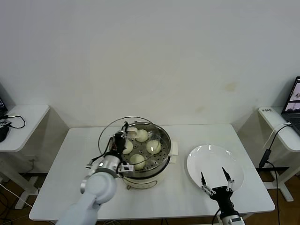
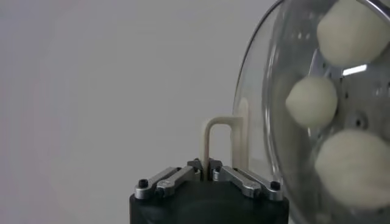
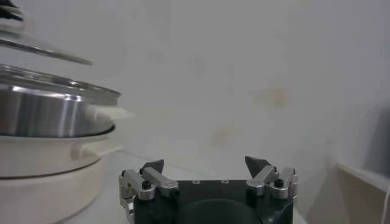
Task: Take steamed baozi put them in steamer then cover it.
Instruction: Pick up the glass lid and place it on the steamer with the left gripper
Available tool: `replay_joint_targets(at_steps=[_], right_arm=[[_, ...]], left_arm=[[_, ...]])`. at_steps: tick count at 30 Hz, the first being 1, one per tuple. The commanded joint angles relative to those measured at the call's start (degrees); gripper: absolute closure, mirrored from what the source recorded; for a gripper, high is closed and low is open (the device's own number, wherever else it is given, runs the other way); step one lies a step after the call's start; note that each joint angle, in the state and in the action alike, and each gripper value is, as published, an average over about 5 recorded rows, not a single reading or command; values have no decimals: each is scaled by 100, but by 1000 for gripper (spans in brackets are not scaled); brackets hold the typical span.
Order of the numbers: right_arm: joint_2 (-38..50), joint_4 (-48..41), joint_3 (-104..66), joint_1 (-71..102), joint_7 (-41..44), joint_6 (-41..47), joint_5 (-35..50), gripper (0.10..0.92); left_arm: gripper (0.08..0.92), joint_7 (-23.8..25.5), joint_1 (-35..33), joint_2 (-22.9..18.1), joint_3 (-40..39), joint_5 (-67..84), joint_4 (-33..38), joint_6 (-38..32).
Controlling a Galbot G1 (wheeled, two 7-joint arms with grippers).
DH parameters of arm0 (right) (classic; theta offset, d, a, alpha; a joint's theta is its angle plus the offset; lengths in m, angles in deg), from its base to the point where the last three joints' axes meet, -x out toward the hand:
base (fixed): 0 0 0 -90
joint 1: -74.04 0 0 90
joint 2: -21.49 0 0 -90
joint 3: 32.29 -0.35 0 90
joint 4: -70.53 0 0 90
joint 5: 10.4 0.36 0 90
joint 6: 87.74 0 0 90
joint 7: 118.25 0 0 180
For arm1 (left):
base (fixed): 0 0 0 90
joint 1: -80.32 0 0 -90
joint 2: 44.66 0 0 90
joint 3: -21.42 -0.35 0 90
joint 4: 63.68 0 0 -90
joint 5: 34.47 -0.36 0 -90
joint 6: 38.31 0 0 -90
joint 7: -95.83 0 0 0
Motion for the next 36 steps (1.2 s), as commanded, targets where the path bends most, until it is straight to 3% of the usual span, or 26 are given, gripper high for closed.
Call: replay_joint_targets(at_steps=[1,36], right_arm=[[-47,-54,44,6,-13,-39,-145,202],[-50,-180,184,-24,-32,-93,-256,202]], left_arm=[[861,287,210,-444,-337,-590,-153,103],[861,183,-63,-763,-264,-719,-416,-13]])
